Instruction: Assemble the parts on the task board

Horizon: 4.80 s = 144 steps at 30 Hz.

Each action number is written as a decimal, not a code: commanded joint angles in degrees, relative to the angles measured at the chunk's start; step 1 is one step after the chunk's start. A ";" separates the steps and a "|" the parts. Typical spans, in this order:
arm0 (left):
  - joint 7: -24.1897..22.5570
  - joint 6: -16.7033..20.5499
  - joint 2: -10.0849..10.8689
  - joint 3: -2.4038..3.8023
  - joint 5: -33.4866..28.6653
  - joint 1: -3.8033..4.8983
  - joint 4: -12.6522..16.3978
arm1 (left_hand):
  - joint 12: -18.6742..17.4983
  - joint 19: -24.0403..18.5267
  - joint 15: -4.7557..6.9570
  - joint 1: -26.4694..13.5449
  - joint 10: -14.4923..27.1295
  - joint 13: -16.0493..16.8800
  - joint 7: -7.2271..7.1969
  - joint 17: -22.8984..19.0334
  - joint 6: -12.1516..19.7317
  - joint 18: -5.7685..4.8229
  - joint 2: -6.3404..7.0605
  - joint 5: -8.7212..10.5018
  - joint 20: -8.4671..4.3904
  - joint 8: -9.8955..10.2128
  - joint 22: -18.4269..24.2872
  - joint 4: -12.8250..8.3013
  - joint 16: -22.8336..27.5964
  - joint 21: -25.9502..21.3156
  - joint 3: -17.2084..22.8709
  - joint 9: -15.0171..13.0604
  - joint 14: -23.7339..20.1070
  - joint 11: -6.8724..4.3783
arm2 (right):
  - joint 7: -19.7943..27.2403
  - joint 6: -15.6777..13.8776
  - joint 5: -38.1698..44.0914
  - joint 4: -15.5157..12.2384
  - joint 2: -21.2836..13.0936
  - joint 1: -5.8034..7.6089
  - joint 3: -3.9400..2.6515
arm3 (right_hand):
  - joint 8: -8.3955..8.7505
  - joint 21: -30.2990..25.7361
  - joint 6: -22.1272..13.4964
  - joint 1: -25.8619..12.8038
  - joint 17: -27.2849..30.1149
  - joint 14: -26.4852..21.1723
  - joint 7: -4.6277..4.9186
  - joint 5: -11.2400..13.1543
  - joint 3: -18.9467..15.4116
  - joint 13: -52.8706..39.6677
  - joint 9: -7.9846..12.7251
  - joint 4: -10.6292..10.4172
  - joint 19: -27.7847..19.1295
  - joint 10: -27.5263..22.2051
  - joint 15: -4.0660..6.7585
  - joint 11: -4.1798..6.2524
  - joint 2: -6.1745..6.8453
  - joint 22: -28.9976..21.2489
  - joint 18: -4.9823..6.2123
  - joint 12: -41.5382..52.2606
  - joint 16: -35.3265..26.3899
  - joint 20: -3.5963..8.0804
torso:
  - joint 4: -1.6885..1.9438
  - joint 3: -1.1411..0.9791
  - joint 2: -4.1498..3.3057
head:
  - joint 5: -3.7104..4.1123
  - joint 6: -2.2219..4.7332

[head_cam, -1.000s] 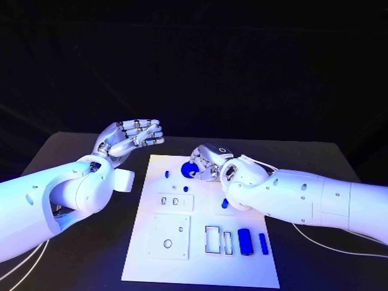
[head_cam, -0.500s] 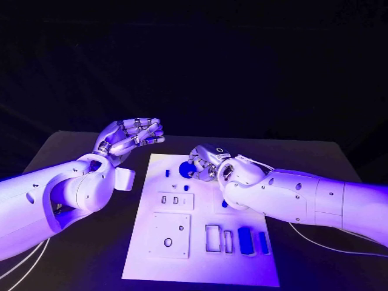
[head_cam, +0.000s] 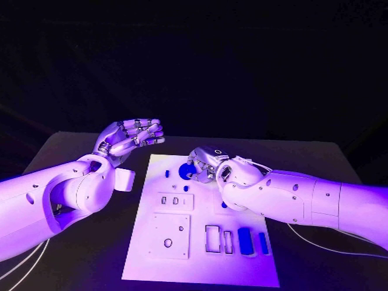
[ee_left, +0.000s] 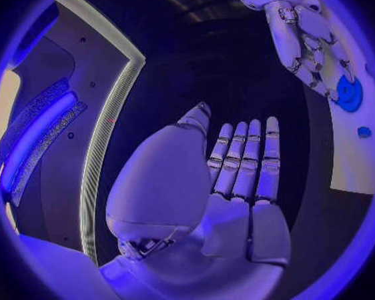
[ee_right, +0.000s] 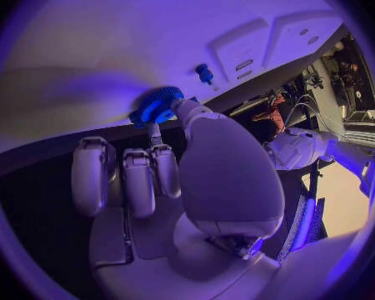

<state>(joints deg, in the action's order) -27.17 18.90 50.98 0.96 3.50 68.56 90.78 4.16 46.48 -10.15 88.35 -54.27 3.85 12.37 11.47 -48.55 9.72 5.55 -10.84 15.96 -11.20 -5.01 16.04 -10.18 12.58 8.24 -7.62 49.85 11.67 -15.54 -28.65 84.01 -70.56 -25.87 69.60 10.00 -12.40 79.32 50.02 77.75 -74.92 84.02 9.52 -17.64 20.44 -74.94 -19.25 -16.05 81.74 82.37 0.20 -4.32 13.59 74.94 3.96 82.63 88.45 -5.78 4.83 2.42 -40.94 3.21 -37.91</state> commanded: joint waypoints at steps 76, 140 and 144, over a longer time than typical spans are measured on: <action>0.53 -2.37 -0.53 -0.18 0.05 -0.02 -1.61 | -0.37 0.10 0.04 0.53 -0.13 -0.05 1.97 0.17 -0.07 0.65 0.07 0.30 0.31 0.28 0.14 0.06 0.40 0.21 0.28 0.15 -0.41 0.17 | 18.08 9.19 -19.64 -10.02 -27.91 1.48 0.12 | 2.26 -3.28 -1.14 2.26 -8.80 4.56 0.32 0.70 2.22 -0.26 -0.20 9.56 -1.64 -4.45 -0.82 -0.57 1.75 0.60 0.05 -4.54 -0.15 -0.77 | -1.61 -1.19 0.84 | 0.54 0.56; 0.82 -2.53 -0.73 -0.22 0.15 -0.03 -2.29 | -0.35 0.08 0.04 0.61 -0.13 -0.04 1.94 0.27 -0.09 0.65 0.09 0.29 0.32 0.27 0.18 0.03 0.48 0.21 0.38 0.16 -0.40 0.15 | 14.64 4.06 -19.20 -4.75 -22.65 -0.71 0.12 | -5.04 -0.69 6.96 0.07 -10.99 5.10 -2.52 1.33 9.08 -4.56 -3.55 10.86 0.61 -0.18 1.21 1.92 -3.77 3.96 -0.67 -0.73 0.45 0.91 | -1.62 -1.26 0.98 | -0.30 -0.89; 0.81 -2.58 -0.70 -0.25 0.15 -0.04 -2.38 | -0.35 0.08 0.04 0.61 -0.13 -0.04 1.94 0.27 -0.09 0.65 0.09 0.29 0.32 0.27 0.18 0.03 0.48 0.21 0.38 0.16 -0.40 0.15 | 15.00 2.97 -19.28 -5.22 -22.70 -0.70 0.11 | -5.47 -0.50 6.98 -0.02 -11.05 5.12 -2.65 1.33 9.48 -4.59 -3.80 11.07 0.76 -0.11 1.34 2.05 -4.02 4.19 -0.73 -0.72 0.47 1.05 | -1.72 -1.26 1.02 | -0.45 -0.76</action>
<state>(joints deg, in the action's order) -26.06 17.35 50.37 0.68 3.54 68.49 88.35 4.16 46.48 -10.15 88.35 -54.27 3.85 12.37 11.66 -48.55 9.72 5.55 -10.84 15.96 -11.20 -4.89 16.04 -9.90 12.58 8.24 -7.55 49.85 11.67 -0.53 -23.65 64.21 -75.41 -48.56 68.94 10.12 -16.90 78.43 56.52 77.53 -74.90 84.13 7.32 -16.04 29.51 -74.92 -22.06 -4.89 82.40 82.21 1.15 -2.66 10.34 74.94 3.97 81.60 88.67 -4.92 3.16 1.15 -39.96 2.88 -38.78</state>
